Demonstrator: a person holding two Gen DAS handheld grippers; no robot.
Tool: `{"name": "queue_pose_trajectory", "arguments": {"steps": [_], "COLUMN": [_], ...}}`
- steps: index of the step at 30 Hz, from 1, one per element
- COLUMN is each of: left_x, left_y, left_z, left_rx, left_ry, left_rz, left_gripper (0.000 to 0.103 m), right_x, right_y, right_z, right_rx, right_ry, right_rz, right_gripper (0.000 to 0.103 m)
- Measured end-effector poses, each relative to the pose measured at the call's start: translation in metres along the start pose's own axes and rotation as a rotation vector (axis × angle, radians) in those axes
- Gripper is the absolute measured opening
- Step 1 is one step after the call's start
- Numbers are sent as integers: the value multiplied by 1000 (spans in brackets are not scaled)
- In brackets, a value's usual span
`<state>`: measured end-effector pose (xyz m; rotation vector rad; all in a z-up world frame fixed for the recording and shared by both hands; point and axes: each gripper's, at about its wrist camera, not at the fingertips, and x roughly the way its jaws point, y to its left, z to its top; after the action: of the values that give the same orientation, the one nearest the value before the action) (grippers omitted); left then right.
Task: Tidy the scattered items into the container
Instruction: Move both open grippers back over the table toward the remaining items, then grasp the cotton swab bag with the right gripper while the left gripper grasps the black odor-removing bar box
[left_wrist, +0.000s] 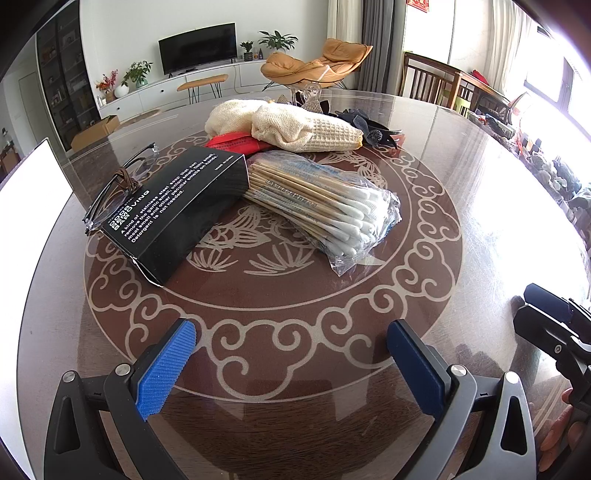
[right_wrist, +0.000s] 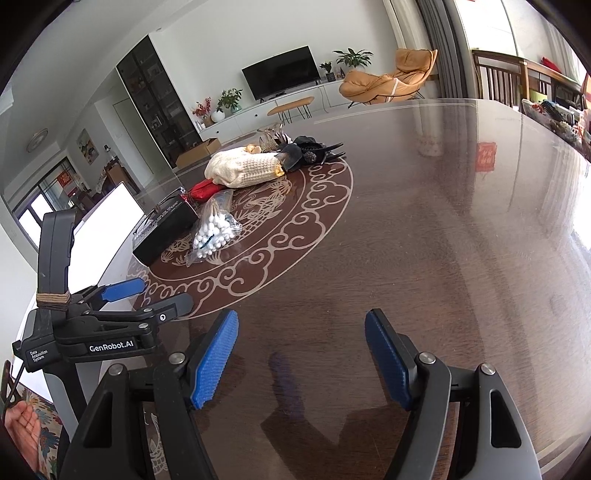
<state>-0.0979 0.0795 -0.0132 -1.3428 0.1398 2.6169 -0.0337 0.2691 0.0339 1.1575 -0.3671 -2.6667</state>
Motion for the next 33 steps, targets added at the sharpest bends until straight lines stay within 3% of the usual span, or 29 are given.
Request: {"name": "queue_pose_trajectory", "arguments": {"steps": [16,25,29,33], "left_x": [0,-21,-32,-32], "left_y": [0,10,31,34], "left_z": [0,-25,-45,-48], "left_rx": [1,75,25,1], "left_ry": [1,91,40,36], "left_rz": [0,-46,-20,-1], "left_gripper": [103,103,103,103], "right_x": [-1,2,27,60], "right_y": [1,10,25,55], "right_z": [-1,-1,27,79], "right_rx": [-8,-63,-156,-210], "right_ry": [4,31,125,107], "right_rz": [-6,-51,56,143], "right_gripper": [72,75,75,75]}}
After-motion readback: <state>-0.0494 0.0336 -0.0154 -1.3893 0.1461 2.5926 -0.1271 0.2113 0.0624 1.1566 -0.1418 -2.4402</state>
